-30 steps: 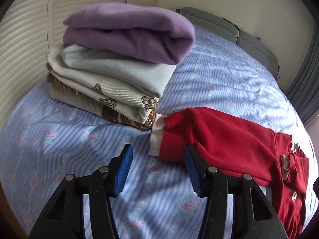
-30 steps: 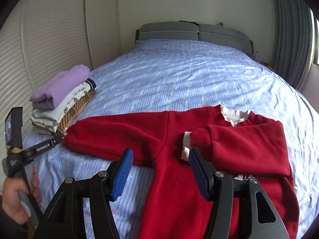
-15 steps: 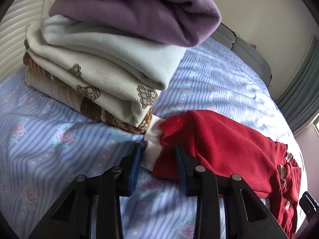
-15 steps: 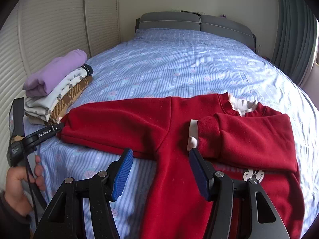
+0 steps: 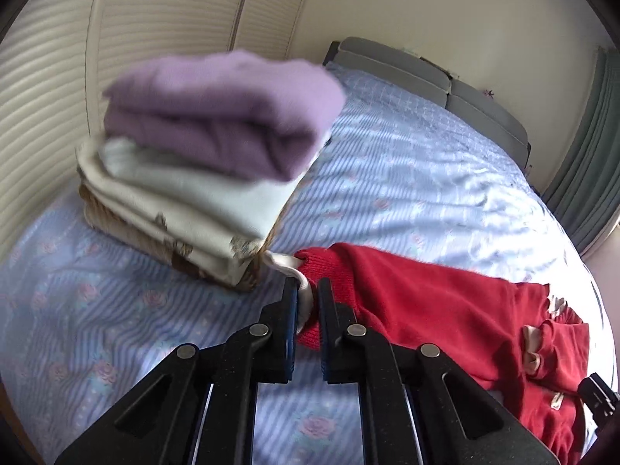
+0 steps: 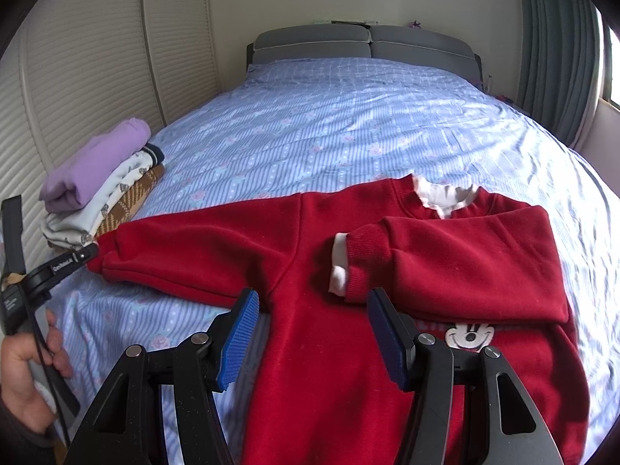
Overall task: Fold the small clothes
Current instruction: 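Grasp the other sleeve cuff with the left gripper and lift it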
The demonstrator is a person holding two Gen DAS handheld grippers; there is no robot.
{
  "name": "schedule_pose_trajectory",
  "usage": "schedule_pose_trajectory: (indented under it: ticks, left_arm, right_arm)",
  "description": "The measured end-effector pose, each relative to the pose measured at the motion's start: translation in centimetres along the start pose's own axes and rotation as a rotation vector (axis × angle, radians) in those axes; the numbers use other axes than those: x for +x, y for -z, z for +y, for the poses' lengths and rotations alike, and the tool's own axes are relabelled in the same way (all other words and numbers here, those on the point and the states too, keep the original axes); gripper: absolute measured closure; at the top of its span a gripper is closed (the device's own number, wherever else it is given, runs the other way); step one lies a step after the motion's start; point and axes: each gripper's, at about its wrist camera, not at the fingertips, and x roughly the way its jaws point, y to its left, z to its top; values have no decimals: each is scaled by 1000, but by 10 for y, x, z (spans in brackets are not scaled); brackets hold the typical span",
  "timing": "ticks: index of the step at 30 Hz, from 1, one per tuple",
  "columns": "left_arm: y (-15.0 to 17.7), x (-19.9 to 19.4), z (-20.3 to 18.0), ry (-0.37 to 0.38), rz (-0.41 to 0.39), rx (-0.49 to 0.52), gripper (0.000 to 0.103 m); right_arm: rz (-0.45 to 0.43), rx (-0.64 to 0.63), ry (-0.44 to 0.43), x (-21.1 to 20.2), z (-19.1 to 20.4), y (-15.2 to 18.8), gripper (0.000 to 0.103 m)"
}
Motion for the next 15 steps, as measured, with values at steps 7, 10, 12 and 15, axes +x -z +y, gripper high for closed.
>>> schedule_pose_trajectory:
  ticks: [7,10,12,15]
  left_arm:
    - [-31,-56,-71,40,-112,118,92]
    - [-40,-72,-116,83,-147,180,92]
    - [-41,-79,-149,108,-164,225,92]
    - [-34,-84,-204,144,-173,289,92]
  right_arm:
    - [-44,90,6,-26,-53,-3,45]
    - [-62,145,18,-37,-82,-3,45]
    - [-71,183,28,-43,-104,-2,45]
    - [-83,247,51,-52,-140,2,45]
